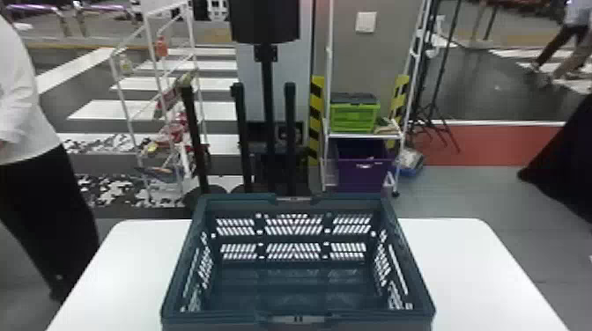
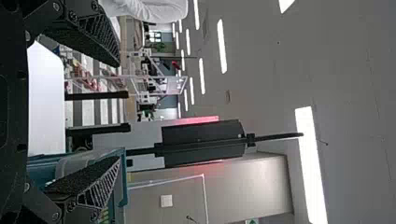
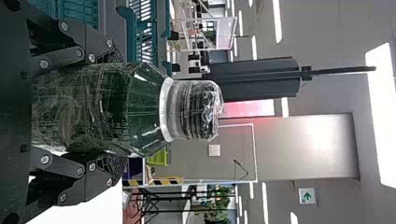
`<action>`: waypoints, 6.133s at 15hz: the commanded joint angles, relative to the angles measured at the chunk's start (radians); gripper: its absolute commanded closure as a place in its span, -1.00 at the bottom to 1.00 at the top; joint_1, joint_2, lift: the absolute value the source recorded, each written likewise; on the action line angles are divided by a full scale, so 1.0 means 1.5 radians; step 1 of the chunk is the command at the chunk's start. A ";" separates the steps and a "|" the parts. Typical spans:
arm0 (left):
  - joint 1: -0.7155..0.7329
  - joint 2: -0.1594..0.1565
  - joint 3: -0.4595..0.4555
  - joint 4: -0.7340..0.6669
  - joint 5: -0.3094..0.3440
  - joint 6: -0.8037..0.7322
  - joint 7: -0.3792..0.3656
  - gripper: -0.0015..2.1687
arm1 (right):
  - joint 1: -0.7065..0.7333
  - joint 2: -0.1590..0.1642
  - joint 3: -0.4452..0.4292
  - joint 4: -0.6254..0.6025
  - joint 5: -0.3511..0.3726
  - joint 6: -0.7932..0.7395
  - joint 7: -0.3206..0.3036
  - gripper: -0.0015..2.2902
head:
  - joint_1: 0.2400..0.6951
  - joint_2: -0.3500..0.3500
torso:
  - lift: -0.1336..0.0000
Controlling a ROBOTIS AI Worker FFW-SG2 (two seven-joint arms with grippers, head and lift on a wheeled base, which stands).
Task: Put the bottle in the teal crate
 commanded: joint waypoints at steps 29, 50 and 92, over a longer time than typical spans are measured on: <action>-0.026 0.001 0.007 0.053 0.004 0.026 -0.001 -0.82 | -0.680 -0.014 0.136 -0.167 -0.057 1.135 -0.010 0.73 | 0.14 0.00 | 1.00; -0.040 0.004 0.008 0.062 0.016 0.036 -0.003 -0.82 | -1.005 0.085 0.267 0.405 -0.112 1.178 -0.001 0.72 | 0.14 0.00 | 1.00; -0.018 0.003 0.026 0.040 0.016 0.028 -0.008 -0.82 | -0.495 -0.062 0.121 -0.140 -0.031 0.708 -0.003 -0.96 | 0.14 0.00 | 1.00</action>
